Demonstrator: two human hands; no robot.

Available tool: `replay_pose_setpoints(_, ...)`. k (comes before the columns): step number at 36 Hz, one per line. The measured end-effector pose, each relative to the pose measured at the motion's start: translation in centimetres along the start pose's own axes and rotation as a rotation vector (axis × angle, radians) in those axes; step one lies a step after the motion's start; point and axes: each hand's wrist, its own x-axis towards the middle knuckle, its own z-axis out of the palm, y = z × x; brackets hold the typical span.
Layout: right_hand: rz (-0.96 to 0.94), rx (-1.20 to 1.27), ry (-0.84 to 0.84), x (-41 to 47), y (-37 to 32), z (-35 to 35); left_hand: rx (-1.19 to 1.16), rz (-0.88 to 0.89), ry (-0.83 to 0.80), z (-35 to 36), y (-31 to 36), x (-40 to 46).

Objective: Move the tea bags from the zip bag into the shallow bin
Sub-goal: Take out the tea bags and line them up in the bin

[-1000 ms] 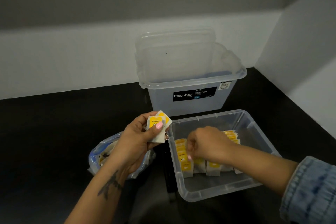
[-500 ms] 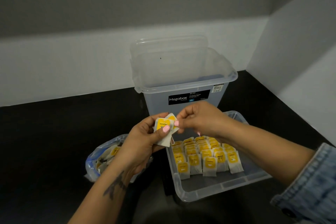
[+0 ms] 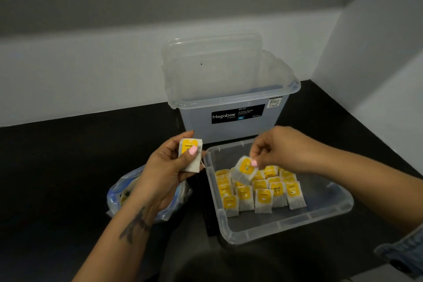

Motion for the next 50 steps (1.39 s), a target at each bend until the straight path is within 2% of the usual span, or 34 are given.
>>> replay_pose_setpoints(6, -0.016, -0.222, -0.119, 0.7, 0.2, 3.2, -0.026, 0.006, 0.011, 0.1, -0.2, -0.3)
replay_pose_setpoints(11, -0.076, -0.289, -0.166, 1.3, 0.3, 5.5, -0.03, 0.009, 0.006, 0.1, -0.4, -0.4)
replay_pose_setpoints(16, -0.102, -0.355, -0.152, 2.0, 0.5, 7.7, -0.027, 0.012, 0.008, 0.0, -0.6, -0.5)
replay_pose_setpoints(26, -0.185, -0.483, -0.007, 2.4, 0.2, 9.1, 0.0, 0.011, 0.021, -0.1, -0.6, -0.7)
replay_pose_setpoints(35, -0.167, -0.475, -0.034, 2.0, 0.1, 9.3, -0.002, 0.013, 0.006, 0.3, -0.7, -0.9)
replay_pose_setpoints(42, -0.095, -0.347, -0.1, 1.5, -0.1, 7.4, 0.038, 0.016, 0.001, 0.4, -0.6, -1.0)
replay_pose_setpoints(45, -0.07, -0.156, -0.09, 1.5, -0.3, 5.1, 0.154, 0.062, 0.019, 0.3, -0.6, -1.0)
replay_pose_setpoints(50, -0.071, 0.305, 0.026, 1.3, -2.8, 2.0, 0.304, 0.149, -0.025, 1.0, -0.7, -1.3)
